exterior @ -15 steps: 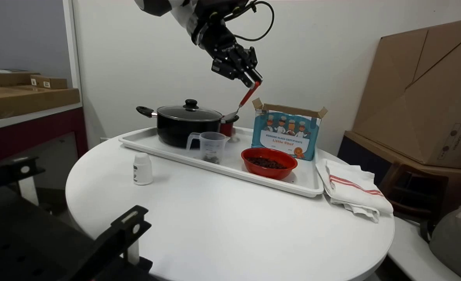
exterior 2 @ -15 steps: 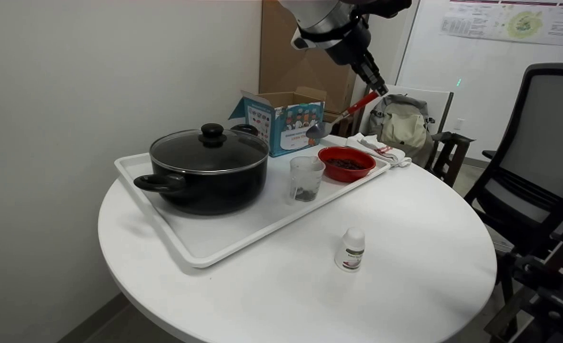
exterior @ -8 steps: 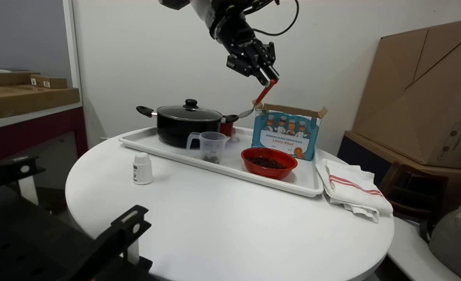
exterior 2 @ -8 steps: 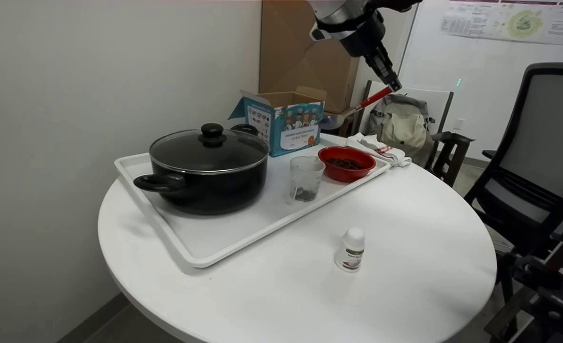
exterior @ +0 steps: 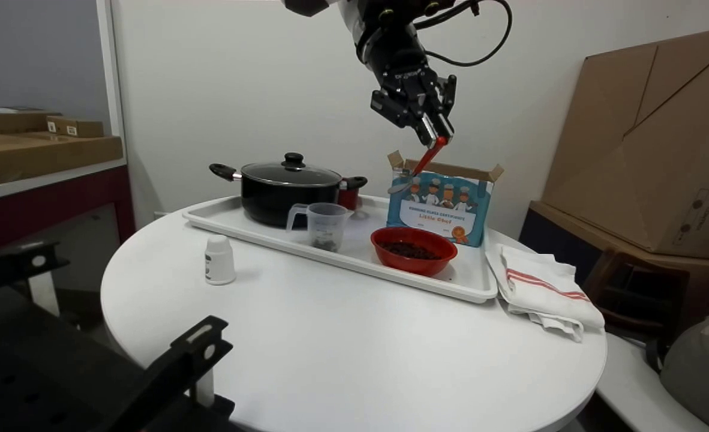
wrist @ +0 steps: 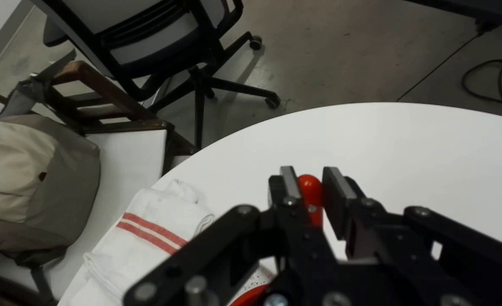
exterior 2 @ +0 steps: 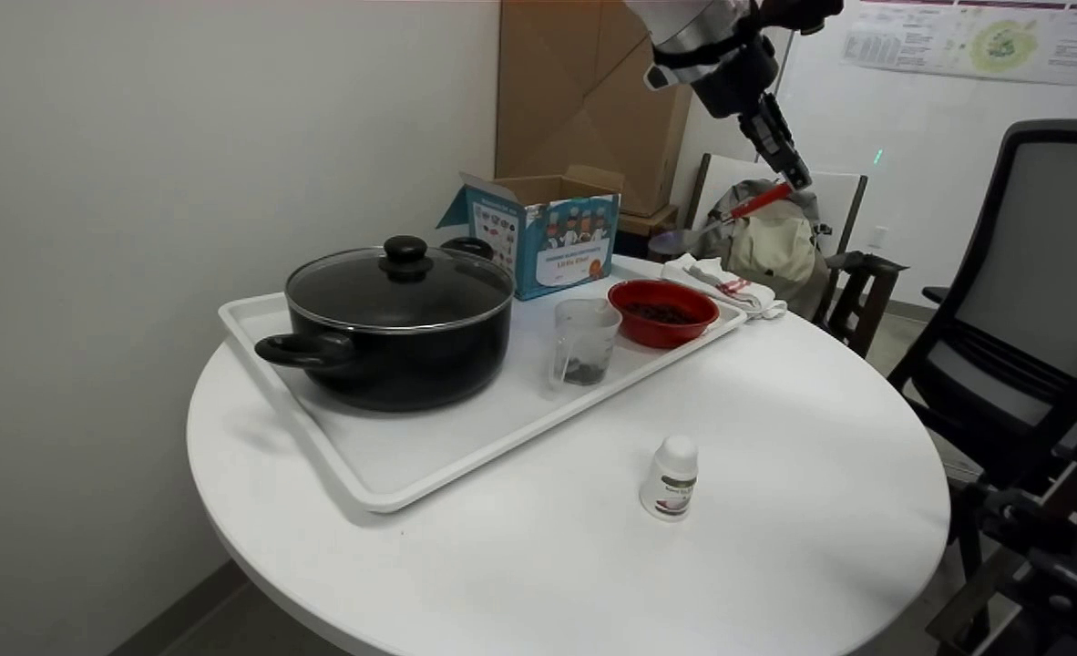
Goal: Use the spoon to get the contents of the orange bowl and pour them into the colourless container
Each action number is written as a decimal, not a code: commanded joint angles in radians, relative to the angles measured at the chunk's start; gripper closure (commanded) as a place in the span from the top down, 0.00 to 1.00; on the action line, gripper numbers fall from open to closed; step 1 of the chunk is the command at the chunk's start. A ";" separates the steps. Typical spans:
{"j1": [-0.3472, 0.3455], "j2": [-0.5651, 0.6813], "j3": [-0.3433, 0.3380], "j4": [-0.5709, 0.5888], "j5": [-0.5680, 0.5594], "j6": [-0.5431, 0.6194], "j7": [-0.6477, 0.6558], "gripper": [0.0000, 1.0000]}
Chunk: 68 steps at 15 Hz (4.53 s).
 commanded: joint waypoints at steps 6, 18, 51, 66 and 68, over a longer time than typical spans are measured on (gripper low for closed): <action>-0.008 0.141 -0.026 0.156 0.111 -0.099 -0.032 0.09; -0.018 0.344 -0.056 0.443 0.222 -0.182 -0.075 0.09; -0.117 0.553 -0.073 0.653 0.348 -0.216 -0.205 0.79; -0.114 -0.025 -0.071 0.264 0.515 0.030 0.024 1.00; -0.109 -0.113 -0.067 0.181 0.522 0.078 0.042 1.00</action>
